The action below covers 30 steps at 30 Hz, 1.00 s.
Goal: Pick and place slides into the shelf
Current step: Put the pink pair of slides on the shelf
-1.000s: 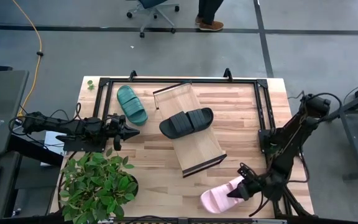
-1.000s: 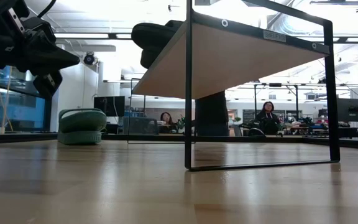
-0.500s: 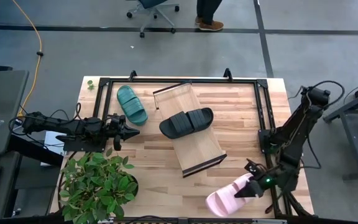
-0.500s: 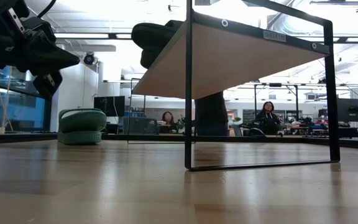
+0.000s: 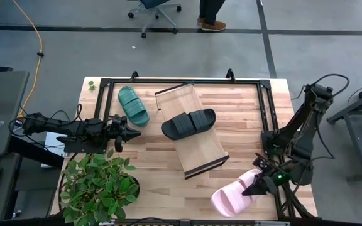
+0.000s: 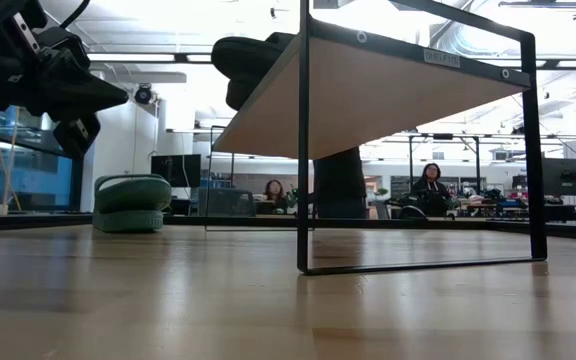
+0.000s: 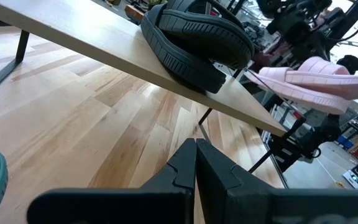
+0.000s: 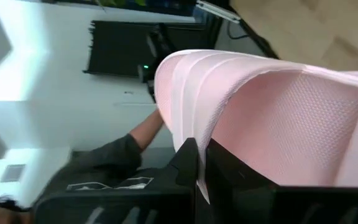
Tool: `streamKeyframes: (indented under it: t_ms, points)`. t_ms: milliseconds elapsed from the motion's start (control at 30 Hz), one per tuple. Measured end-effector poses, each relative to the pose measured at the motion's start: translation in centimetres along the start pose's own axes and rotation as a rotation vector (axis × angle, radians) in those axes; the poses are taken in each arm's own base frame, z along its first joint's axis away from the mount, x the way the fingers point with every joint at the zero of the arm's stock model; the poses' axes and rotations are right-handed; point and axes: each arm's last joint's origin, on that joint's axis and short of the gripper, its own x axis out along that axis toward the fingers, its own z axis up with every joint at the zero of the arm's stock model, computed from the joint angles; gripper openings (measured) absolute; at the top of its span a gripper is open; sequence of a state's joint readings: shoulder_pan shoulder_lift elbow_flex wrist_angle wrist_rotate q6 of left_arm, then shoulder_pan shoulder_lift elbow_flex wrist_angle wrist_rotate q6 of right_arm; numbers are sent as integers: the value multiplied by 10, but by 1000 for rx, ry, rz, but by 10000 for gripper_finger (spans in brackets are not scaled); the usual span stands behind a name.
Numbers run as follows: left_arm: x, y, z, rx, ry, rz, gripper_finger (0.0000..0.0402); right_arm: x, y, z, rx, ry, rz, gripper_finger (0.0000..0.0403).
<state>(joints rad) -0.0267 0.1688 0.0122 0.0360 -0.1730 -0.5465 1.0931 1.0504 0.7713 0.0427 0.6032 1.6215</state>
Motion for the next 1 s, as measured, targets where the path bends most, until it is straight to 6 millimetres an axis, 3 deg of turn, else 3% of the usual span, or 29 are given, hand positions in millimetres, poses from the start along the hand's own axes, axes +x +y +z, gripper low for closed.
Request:
streamKeyframes:
  t_ms: [567, 1000]
  points:
    - [0, 0, 0, 3, -1, 0, 1, -30, 66, 19, -116, -70, -176, 0]
    - [0, 0, 0, 3, -1, 0, 1, -27, 72, 45, -167, -102, -279, 0]
